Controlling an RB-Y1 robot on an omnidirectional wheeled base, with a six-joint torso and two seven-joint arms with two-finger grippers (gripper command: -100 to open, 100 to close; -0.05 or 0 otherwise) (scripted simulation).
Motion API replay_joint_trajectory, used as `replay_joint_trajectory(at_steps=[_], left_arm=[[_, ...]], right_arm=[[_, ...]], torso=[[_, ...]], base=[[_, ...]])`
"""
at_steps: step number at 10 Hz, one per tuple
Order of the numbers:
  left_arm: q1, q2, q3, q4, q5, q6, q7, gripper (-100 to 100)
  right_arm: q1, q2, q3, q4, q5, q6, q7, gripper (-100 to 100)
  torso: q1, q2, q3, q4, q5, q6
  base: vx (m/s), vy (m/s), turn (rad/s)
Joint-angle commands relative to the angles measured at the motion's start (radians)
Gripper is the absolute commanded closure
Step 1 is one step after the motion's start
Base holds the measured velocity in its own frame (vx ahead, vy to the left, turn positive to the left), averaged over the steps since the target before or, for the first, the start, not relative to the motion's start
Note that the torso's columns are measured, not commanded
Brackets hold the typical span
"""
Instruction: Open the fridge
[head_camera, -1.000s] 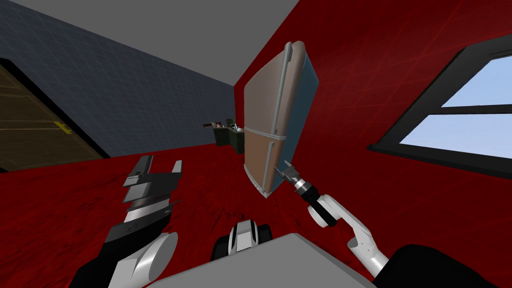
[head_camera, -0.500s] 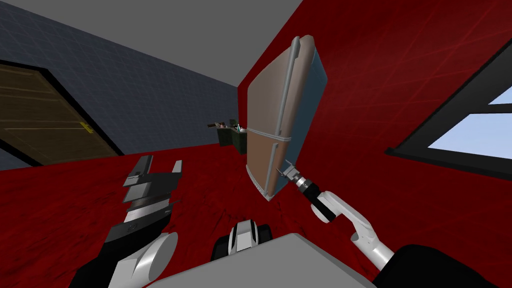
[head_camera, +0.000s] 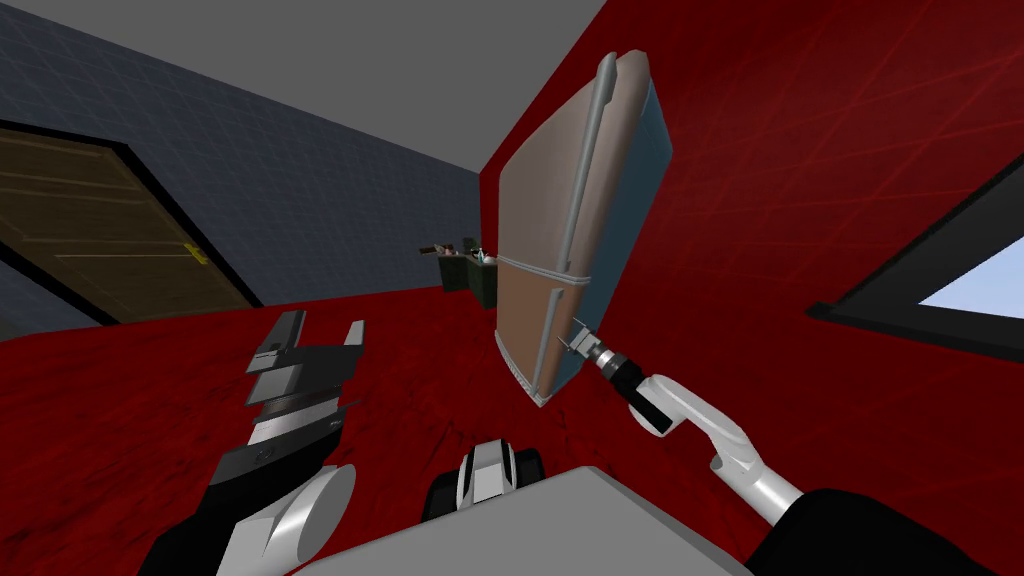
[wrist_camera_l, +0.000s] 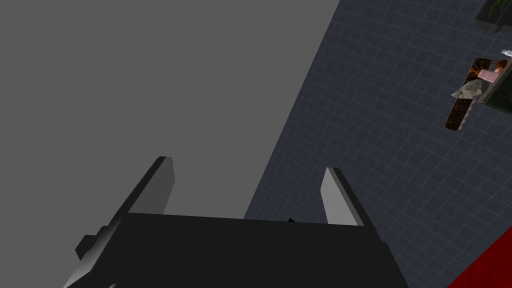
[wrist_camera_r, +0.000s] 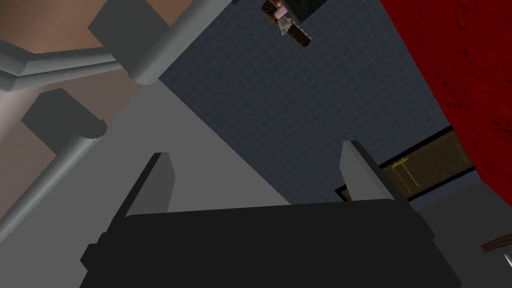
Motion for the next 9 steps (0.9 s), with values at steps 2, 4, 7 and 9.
replay_joint_trajectory(at_steps=[2,4,7,9], left_arm=[[0.000,0.000,0.000,0.000,0.000,0.000,0.000,0],[0.000,0.000,0.000,0.000,0.000,0.000,0.000,0],[0.000,0.000,0.000,0.000,0.000,0.000,0.000,0],[0.000,0.000,0.000,0.000,0.000,0.000,0.000,0]], right_arm=[[-0.005,-0.085,-0.011,0.026,0.056,0.047,0.089,-100],[-0.009,-0.153,-0.021,0.050,0.104,0.086,0.153,-100],[-0.012,-0.228,-0.031,0.071,0.148,0.122,0.227,-100],[-0.014,-0.260,-0.035,0.080,0.168,0.138,0.266,-100]], torso=[[-0.001,-0.003,-0.002,-0.001,0.000,-0.001],[0.000,0.000,0.000,0.000,0.000,0.000],[0.000,0.000,0.000,0.000,0.000,0.000],[0.000,0.000,0.000,0.000,0.000,0.000]], base=[[0.065,-0.010,0.096],[0.062,-0.010,0.091],[0.055,-0.014,0.078],[0.044,-0.008,0.047]])
